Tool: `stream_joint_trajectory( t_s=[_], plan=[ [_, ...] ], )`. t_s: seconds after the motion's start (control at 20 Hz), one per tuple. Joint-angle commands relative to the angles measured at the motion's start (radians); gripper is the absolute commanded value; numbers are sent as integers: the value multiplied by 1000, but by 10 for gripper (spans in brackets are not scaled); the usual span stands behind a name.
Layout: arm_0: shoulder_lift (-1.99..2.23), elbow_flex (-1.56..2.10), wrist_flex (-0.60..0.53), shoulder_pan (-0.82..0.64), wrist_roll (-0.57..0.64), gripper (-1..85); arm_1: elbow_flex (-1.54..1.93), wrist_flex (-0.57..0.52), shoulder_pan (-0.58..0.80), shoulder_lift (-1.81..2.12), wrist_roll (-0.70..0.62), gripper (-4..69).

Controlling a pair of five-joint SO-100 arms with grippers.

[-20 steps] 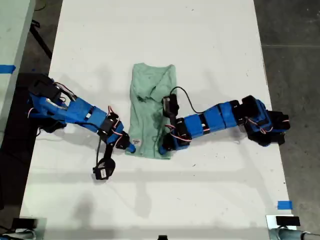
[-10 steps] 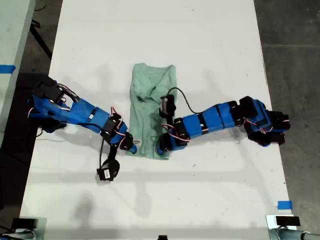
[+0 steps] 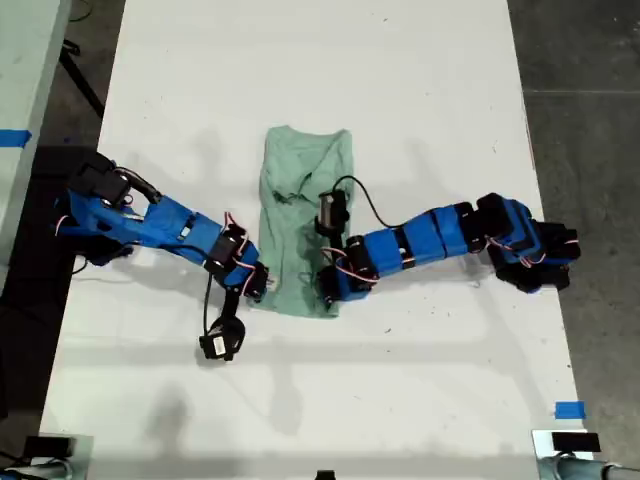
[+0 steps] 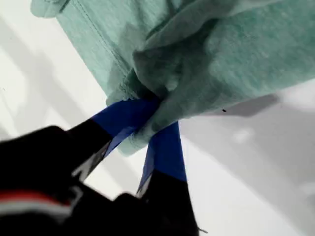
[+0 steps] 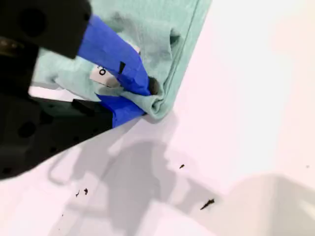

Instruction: Fold t-shirt

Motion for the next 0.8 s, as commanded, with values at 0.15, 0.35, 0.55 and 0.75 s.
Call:
stream_joint_trajectory(
  t_s=[0.15,0.35,0.55,0.75],
  plan=[
    [6,-147,126,54,-20,0,-97,54,-48,15,6,3],
    [26,-327,279,167,-52,0,-118,127,-132,106,69,3],
    [117,-327,299,202,-75,0,-129,143,-160,181,80,3],
    [184,-336,301,173,-25,0,-209,143,-115,212,25,3]
  ],
)
